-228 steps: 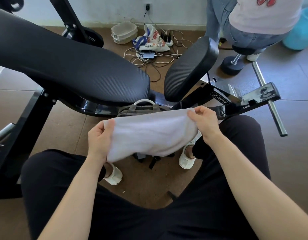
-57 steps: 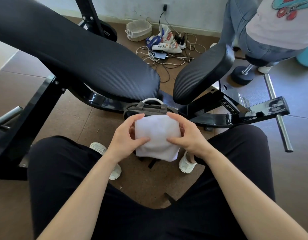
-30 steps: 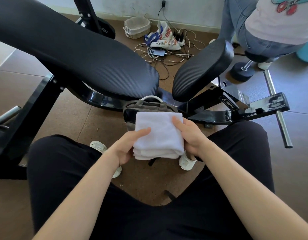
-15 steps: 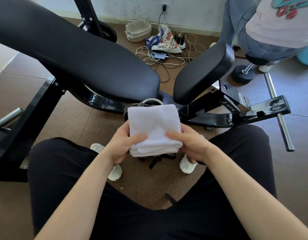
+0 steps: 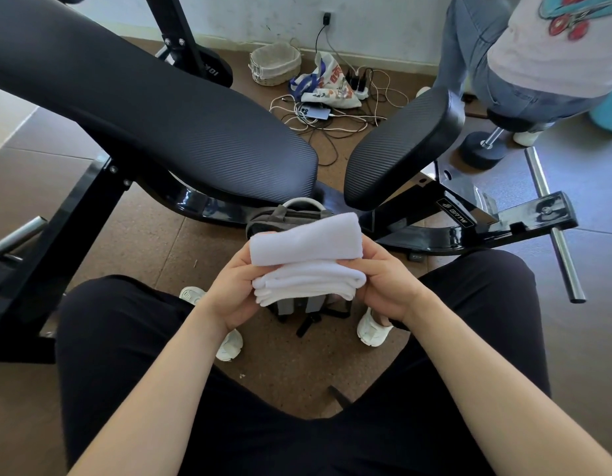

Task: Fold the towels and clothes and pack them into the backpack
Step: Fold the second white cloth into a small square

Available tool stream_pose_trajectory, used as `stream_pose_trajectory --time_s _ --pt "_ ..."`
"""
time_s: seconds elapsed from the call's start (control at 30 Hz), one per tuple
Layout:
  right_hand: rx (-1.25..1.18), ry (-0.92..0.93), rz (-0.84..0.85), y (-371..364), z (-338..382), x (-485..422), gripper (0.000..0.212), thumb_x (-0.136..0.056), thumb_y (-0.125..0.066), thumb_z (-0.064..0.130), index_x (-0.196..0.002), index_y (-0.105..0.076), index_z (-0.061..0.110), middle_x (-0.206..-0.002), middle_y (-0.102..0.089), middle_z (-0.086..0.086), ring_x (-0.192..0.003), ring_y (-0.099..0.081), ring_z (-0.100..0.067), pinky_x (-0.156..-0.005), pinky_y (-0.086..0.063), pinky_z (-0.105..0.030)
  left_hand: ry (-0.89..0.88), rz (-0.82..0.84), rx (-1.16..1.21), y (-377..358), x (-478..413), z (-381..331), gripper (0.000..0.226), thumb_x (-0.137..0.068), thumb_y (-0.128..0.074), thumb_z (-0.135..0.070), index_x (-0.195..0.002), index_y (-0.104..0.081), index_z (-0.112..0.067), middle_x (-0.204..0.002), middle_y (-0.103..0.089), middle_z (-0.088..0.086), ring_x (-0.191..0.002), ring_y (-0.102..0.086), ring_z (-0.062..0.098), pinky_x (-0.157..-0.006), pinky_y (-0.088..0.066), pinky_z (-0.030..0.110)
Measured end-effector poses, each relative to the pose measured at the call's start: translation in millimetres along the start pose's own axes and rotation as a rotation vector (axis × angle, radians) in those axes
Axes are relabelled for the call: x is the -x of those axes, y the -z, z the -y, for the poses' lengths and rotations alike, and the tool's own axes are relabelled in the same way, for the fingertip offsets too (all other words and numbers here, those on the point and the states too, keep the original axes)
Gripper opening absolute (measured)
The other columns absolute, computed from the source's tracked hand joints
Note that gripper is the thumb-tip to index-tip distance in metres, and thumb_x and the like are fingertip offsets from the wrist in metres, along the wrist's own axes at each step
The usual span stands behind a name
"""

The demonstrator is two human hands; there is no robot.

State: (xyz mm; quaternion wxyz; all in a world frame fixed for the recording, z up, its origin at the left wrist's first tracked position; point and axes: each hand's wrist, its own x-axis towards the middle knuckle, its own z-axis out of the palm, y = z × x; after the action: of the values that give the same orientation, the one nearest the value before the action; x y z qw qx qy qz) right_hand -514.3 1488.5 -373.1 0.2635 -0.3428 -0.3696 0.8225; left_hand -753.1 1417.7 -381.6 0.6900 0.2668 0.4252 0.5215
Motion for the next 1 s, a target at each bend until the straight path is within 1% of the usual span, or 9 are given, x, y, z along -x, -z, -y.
stream_pose_trajectory --time_s 0.07,0.13,0.23,0.37,0.47,0.57,0.77,0.87,1.0 --pt "0.007 0.009 0.007 -0.5 1.3 1.2 0.046 -0.092 -0.059 -0.002 -0.134 -0.065 0.016 -0.13 -0.066 -0.021 -0.111 -0.063 -0.037 -0.093 -0.054 -0.049 -0.002 0.041 -0.003 -0.8 0.9 -0.8 0.022 -0.091 -0.054 -0.002 -0.11 -0.062 -0.008 -0.108 -0.073 0.009 -0.092 -0.072 0.023 -0.072 -0.062 0.035" --pt "0.023 0.014 0.011 -0.4 1.5 1.9 0.041 -0.091 -0.056 -0.007 -0.121 -0.072 0.015 -0.119 -0.071 -0.019 -0.104 -0.066 -0.036 -0.087 -0.057 -0.045 -0.003 0.082 0.039 -2.8 1.7 -2.4 0.023 -0.09 -0.047 0.003 -0.09 -0.064 -0.013 -0.12 -0.072 0.011 -0.096 -0.072 0.025 -0.065 -0.06 0.033" --pt "0.052 0.012 0.029 -0.2 1.4 2.6 0.037 -0.09 -0.054 -0.005 -0.111 -0.076 0.017 -0.112 -0.072 -0.015 -0.097 -0.065 -0.034 -0.083 -0.054 -0.044 0.0 0.121 0.032 -4.9 2.2 -4.1 0.032 -0.089 -0.047 0.002 -0.08 -0.069 -0.02 -0.143 -0.061 0.018 -0.118 -0.065 0.036 -0.076 -0.061 0.04" --pt "-0.019 -0.056 0.134 -3.4 11.3 6.5 0.025 -0.083 -0.046 0.017 -0.096 -0.067 0.01 -0.106 -0.063 -0.014 -0.085 -0.061 -0.027 -0.069 -0.053 -0.039 0.016 0.079 -0.103 -2.5 -0.1 -4.3 0.032 -0.086 -0.051 0.001 -0.073 -0.07 -0.021 -0.14 -0.064 0.017 -0.124 -0.064 0.04 -0.084 -0.057 0.046" --pt "0.136 -0.077 0.078 -5.0 6.5 4.9 0.031 -0.096 -0.05 0.041 -0.084 -0.061 0.015 -0.097 -0.059 -0.009 -0.083 -0.058 -0.021 -0.067 -0.05 -0.03 -0.039 0.022 -0.336 -1.0 -1.1 -0.1 0.043 -0.088 -0.049 0.016 -0.069 -0.069 -0.017 -0.131 -0.071 0.006 -0.123 -0.066 0.032 -0.088 -0.058 0.048" --pt "0.334 -0.029 -0.018 -1.2 -4.9 -1.5 0.024 -0.085 -0.074 0.028 -0.081 -0.052 0.019 -0.09 -0.057 -0.004 -0.079 -0.054 -0.018 -0.062 -0.042 -0.026 -0.083 -0.009 -0.498 -1.0 -3.1 6.7 0.044 -0.083 -0.039 0.026 -0.073 -0.067 -0.008 -0.126 -0.073 -0.002 -0.124 -0.065 0.023 -0.098 -0.057 0.045" --pt "0.39 0.051 -0.029 5.0 -7.0 -1.8 0.032 -0.074 -0.079 0.005 -0.088 -0.055 0.022 -0.133 -0.059 -0.015 -0.108 -0.064 -0.029 -0.085 -0.053 -0.048 0.02 0.061 -0.416 -0.3 -4.7 4.7 0.023 -0.077 -0.048 -0.018 -0.08 -0.063 -0.001 -0.133 -0.069 0.003 -0.122 -0.063 0.027 -0.1 -0.049 0.042" --pt "0.576 0.085 -0.088 1.4 -13.9 -2.2 0.031 -0.072 -0.081 0.014 -0.087 -0.057 0.024 -0.13 -0.06 -0.008 -0.109 -0.062 -0.028 -0.087 -0.055 -0.048 -0.042 -0.127 -0.659 -4.5 -9.1 19.3 0.033 -0.077 -0.085 -0.022 -0.072 -0.055 -0.011 -0.11 -0.074 0.005 -0.1 -0.069 0.016 -0.082 -0.055 0.033" --pt "0.642 0.08 -0.124 4.2 -22.8 -2.7 0.031 -0.073 -0.082 0.021 -0.09 -0.056 0.02 -0.104 -0.062 -0.011 -0.089 -0.059 -0.025 -0.073 -0.05 -0.044 -0.006 -0.158 -0.745 4.2 -15.2 31.2 0.046 -0.061 -0.095 -0.037 -0.081 -0.054 -0.033 -0.11 -0.067 0.011 -0.1 -0.064 0.023 -0.084 -0.055 0.05"
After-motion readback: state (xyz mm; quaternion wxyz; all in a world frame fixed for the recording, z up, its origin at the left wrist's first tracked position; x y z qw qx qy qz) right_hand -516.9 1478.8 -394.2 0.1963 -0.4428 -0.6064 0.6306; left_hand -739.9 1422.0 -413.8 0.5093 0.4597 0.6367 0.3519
